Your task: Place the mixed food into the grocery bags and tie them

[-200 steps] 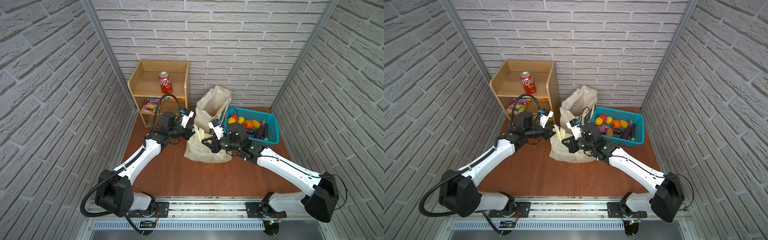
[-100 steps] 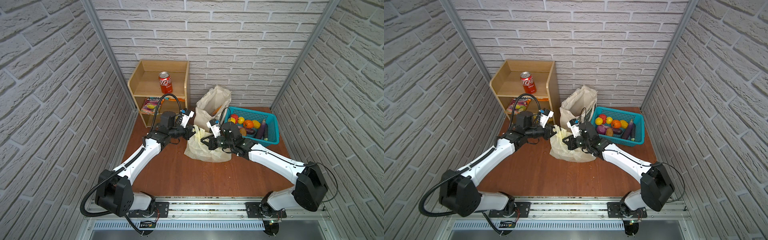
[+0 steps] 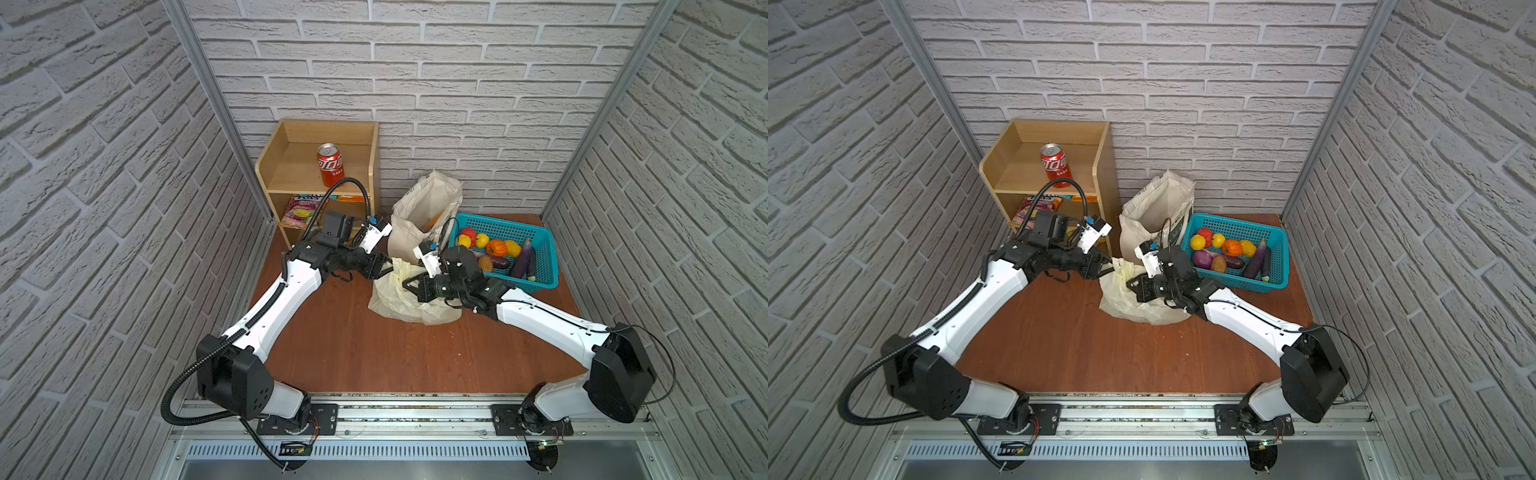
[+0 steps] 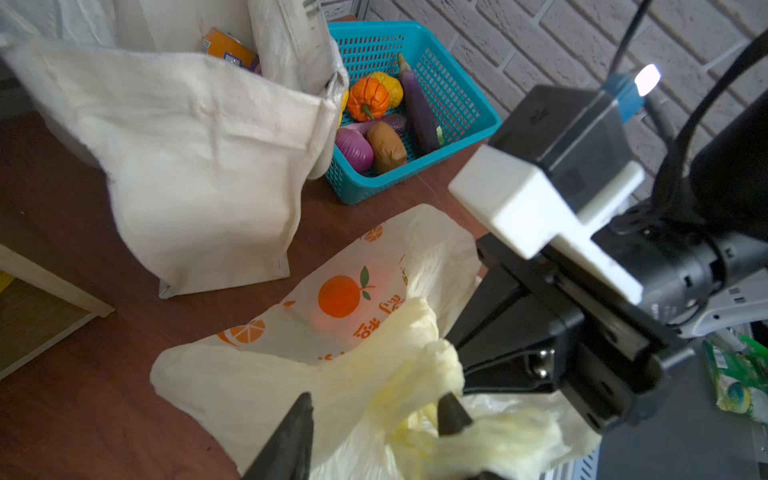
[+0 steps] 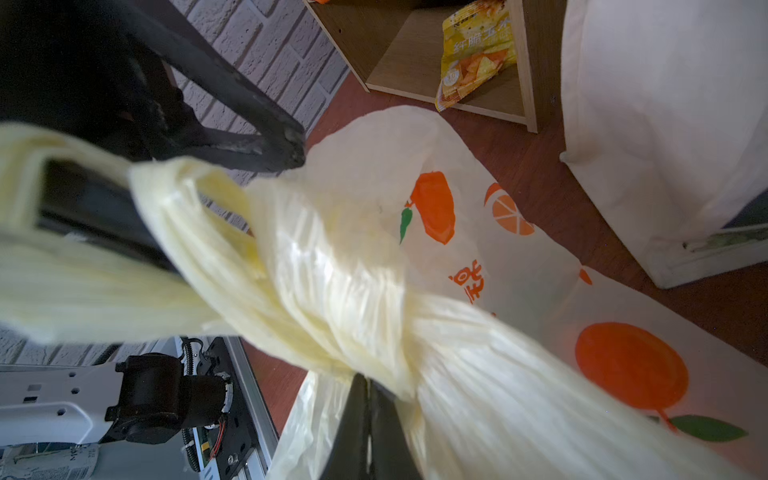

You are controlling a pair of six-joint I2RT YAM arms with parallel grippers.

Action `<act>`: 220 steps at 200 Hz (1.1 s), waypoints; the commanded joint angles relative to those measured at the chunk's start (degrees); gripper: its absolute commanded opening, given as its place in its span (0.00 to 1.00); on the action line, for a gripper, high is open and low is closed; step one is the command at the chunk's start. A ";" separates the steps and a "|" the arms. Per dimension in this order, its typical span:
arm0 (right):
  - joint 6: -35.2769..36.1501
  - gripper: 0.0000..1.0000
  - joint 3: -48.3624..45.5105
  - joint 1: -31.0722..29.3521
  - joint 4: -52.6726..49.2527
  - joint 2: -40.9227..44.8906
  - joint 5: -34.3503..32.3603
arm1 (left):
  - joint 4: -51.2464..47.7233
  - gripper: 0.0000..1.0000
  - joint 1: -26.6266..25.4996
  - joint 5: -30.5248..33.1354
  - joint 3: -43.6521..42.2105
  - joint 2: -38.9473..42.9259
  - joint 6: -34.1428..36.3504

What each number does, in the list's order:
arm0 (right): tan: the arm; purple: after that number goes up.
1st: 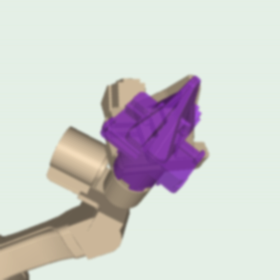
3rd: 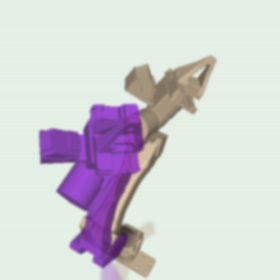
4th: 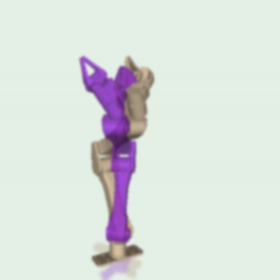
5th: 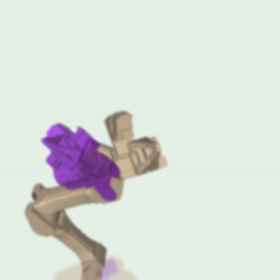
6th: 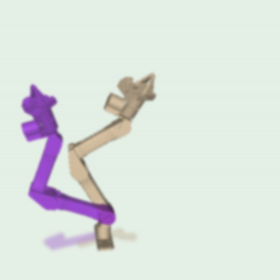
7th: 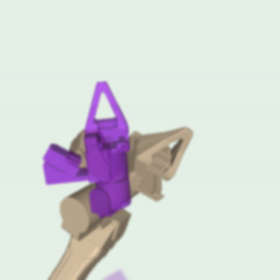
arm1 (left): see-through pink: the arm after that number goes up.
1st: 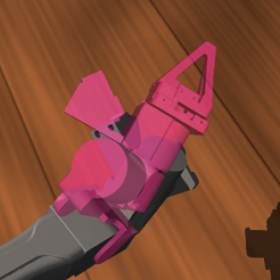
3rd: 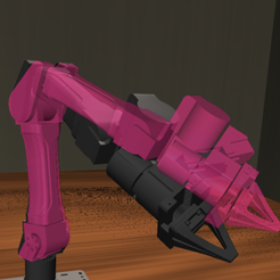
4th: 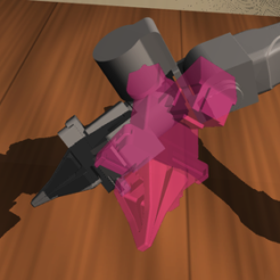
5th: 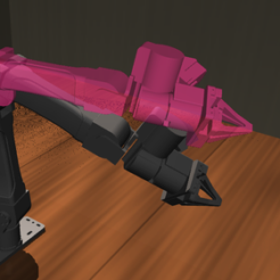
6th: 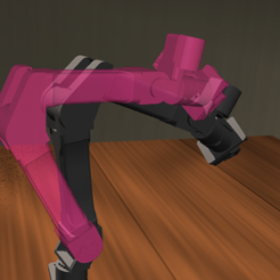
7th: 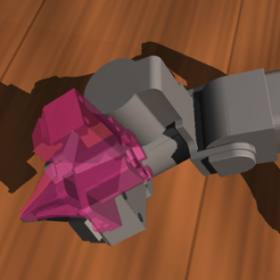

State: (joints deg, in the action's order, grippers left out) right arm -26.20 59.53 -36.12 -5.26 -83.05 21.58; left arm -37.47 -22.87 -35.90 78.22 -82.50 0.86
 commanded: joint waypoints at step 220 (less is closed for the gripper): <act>-0.43 0.06 -2.57 -0.20 2.11 0.61 -0.56 | 8.13 0.65 -4.09 -5.60 -3.44 -2.57 -2.19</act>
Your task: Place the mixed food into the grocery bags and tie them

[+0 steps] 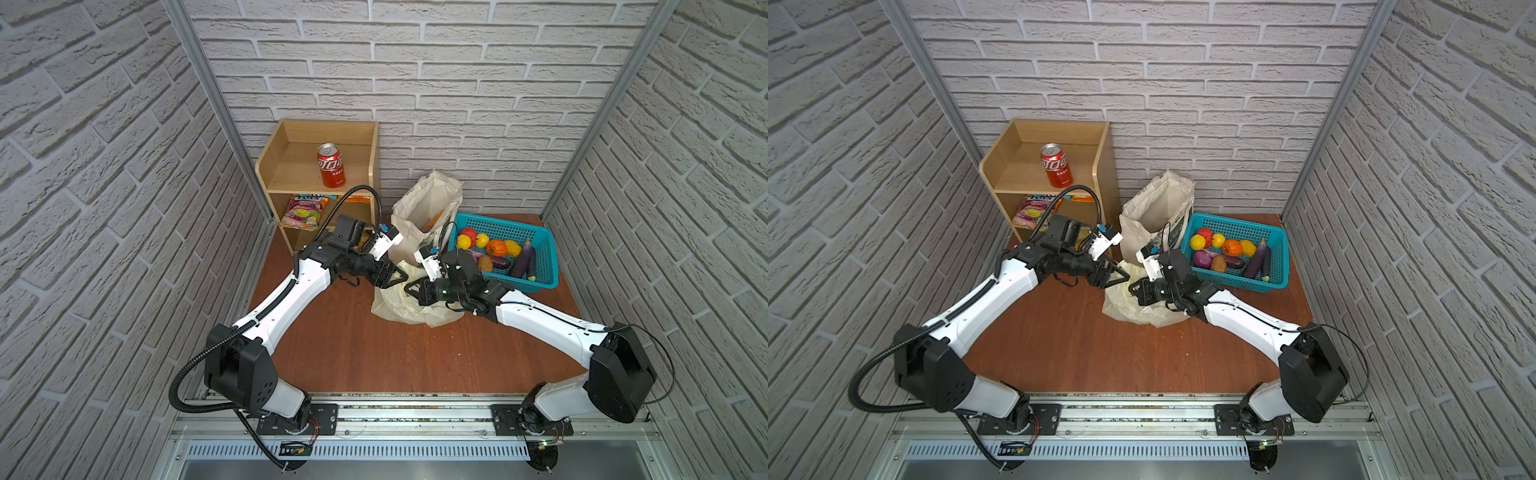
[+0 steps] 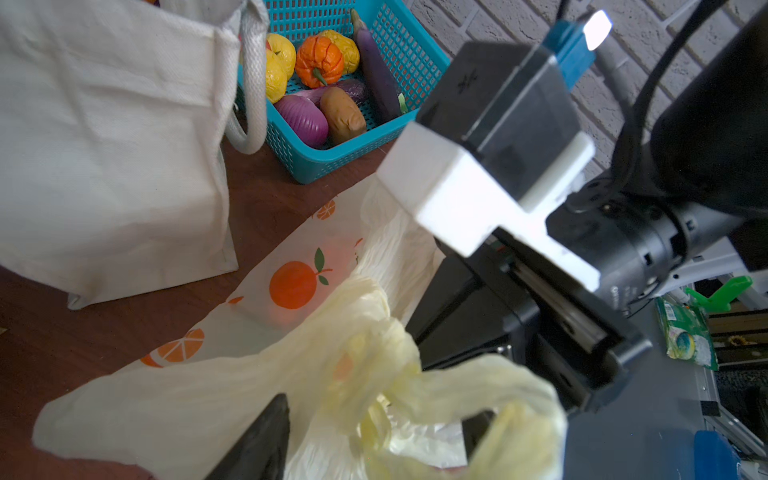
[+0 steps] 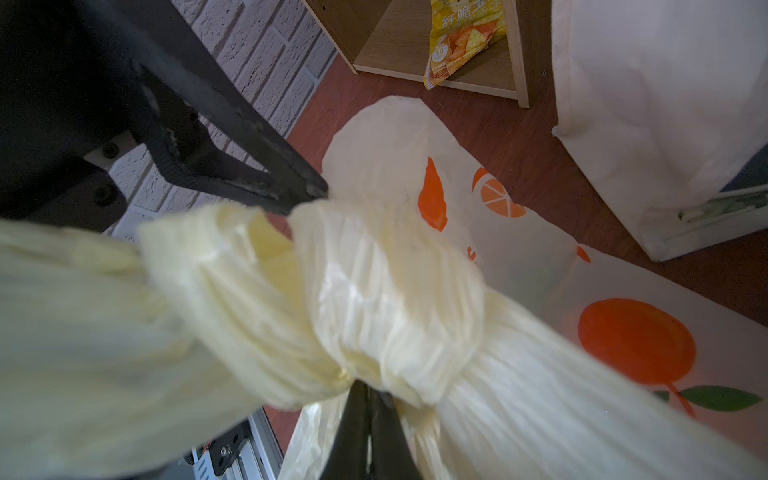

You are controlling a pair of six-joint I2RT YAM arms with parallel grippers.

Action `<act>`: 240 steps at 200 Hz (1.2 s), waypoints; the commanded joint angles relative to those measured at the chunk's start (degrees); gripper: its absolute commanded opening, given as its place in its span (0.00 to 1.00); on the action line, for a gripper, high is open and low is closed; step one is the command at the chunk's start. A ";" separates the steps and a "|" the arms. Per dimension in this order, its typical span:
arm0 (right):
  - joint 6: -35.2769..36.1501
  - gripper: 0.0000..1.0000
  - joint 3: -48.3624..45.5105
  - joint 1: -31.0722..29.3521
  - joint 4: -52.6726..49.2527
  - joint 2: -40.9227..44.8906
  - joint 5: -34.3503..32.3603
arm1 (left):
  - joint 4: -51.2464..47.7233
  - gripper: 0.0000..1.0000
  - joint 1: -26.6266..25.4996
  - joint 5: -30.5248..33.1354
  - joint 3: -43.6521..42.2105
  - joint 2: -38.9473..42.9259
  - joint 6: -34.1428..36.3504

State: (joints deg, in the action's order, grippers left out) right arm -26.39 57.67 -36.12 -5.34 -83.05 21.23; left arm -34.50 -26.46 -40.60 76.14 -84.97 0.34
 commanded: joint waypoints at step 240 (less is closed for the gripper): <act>-1.30 0.32 -0.18 0.47 -3.61 6.85 -1.09 | 22.01 0.00 -3.37 5.33 -8.14 2.35 -9.73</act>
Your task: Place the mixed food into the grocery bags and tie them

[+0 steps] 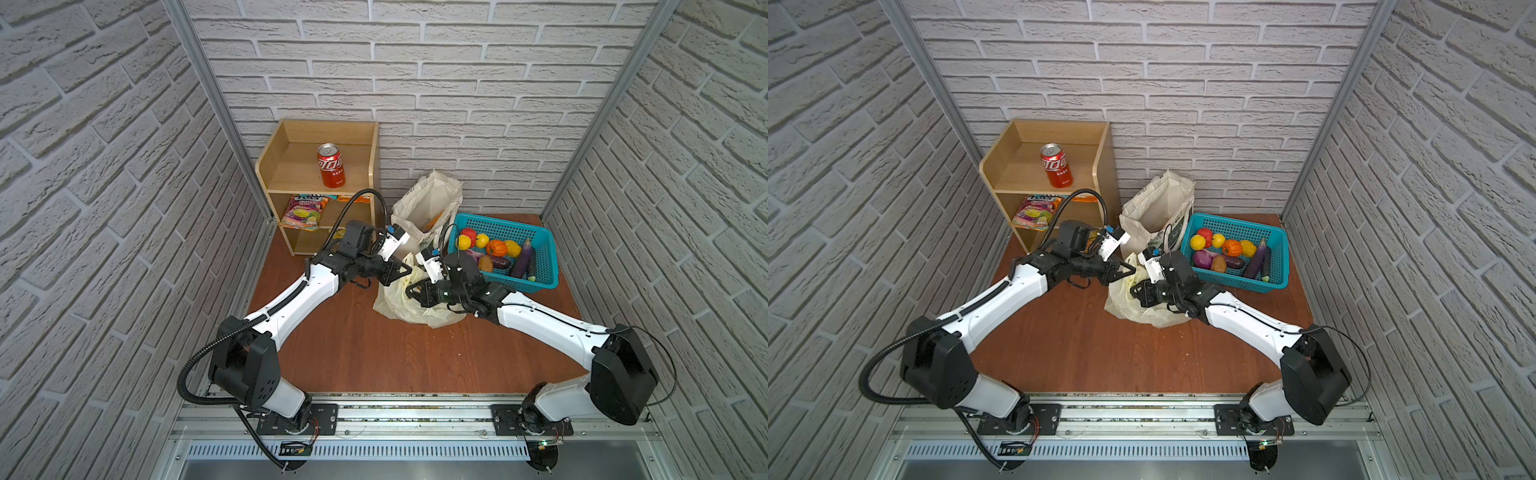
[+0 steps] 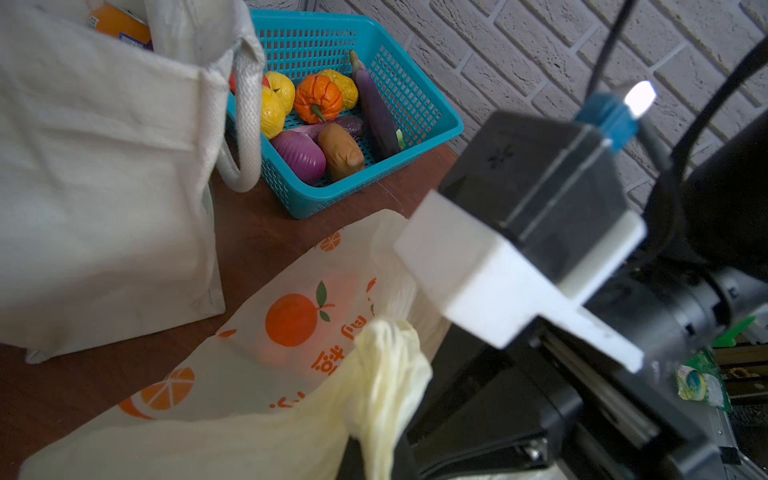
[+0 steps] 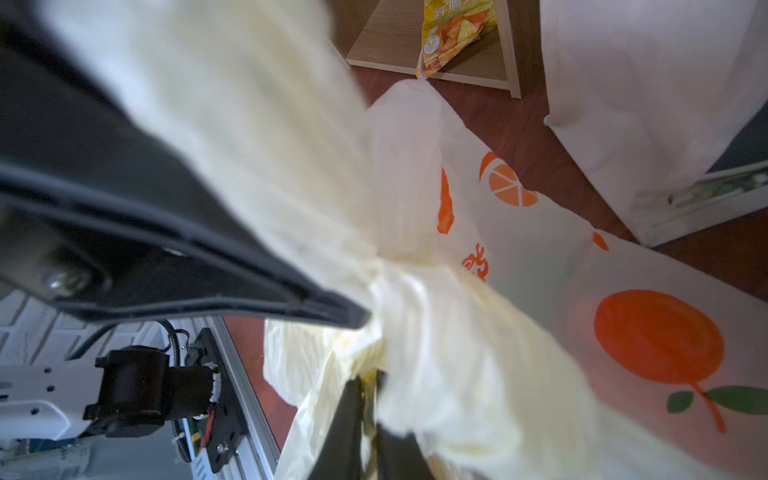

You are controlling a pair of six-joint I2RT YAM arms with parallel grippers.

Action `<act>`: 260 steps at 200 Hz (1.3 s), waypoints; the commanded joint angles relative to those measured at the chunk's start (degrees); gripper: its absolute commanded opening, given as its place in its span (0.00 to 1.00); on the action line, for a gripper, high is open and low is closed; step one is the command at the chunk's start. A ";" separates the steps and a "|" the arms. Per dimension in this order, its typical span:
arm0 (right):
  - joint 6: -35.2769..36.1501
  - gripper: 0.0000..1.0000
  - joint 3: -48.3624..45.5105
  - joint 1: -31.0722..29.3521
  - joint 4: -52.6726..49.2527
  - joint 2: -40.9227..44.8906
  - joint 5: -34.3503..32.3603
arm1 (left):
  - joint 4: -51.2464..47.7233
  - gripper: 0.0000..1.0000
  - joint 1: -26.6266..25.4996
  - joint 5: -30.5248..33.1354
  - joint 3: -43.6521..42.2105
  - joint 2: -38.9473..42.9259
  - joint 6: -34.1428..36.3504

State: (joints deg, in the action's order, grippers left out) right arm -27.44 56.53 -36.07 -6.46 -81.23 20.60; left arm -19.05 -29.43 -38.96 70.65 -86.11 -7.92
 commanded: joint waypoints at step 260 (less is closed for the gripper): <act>-35.55 0.65 -1.45 3.51 12.93 9.62 -0.60 | 38.65 0.00 -6.40 19.98 -22.84 16.97 -6.62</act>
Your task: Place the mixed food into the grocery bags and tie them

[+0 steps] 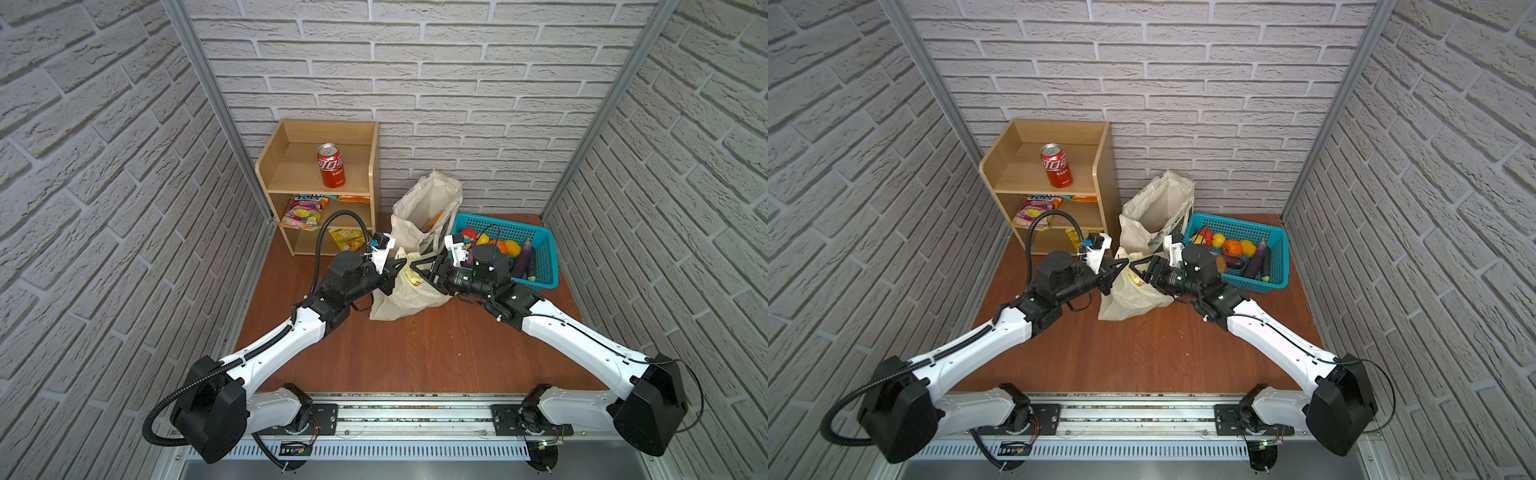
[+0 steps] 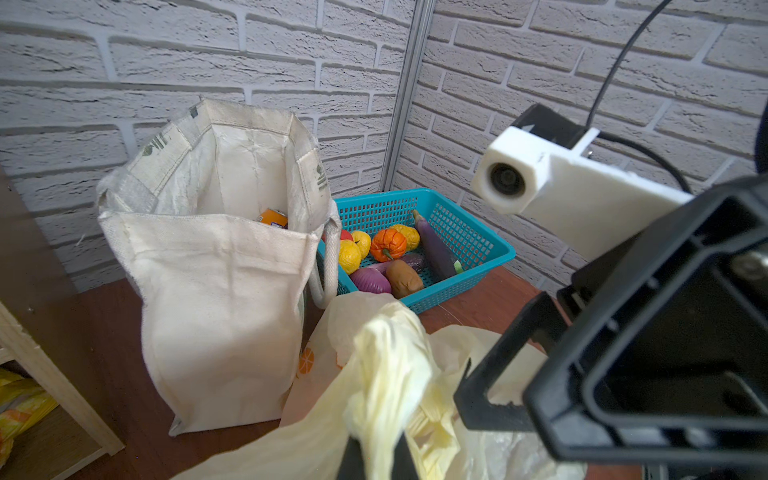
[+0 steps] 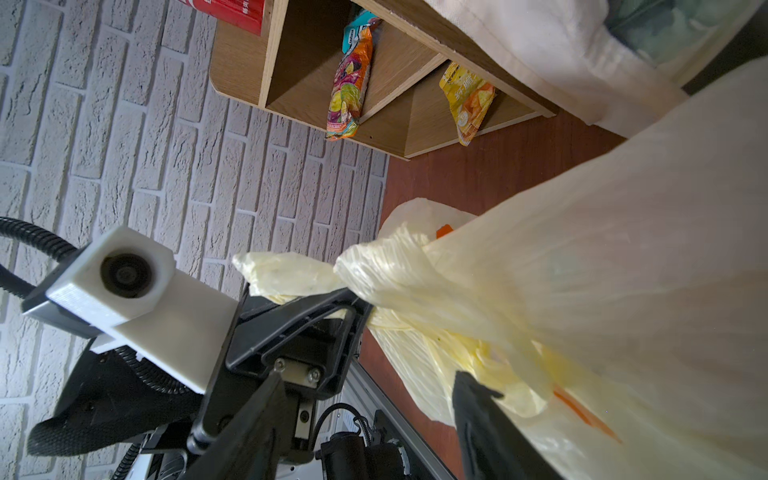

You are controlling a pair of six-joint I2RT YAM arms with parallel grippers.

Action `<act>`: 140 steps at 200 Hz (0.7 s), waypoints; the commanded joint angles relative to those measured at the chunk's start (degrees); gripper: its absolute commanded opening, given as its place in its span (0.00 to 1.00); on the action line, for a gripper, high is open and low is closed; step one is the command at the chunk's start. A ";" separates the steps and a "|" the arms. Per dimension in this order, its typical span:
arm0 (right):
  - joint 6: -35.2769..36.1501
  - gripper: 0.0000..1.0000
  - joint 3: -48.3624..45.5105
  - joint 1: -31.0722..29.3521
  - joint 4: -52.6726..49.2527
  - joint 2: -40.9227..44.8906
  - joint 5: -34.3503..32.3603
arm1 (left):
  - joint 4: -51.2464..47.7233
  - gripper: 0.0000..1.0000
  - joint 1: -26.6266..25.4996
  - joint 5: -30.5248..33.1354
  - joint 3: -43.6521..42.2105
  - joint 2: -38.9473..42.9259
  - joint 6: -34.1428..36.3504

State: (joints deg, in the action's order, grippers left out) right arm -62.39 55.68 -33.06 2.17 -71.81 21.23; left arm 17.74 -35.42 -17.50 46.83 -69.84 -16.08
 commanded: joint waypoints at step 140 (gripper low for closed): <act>-6.57 0.66 -7.05 -3.68 13.08 -1.41 0.41 | 2.51 0.00 -0.38 0.84 1.62 0.24 1.65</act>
State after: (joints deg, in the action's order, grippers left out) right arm -68.03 49.80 -36.03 10.79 -74.04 21.87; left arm 17.17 -35.44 -17.12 46.83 -69.84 -15.05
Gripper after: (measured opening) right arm 0.663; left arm 0.046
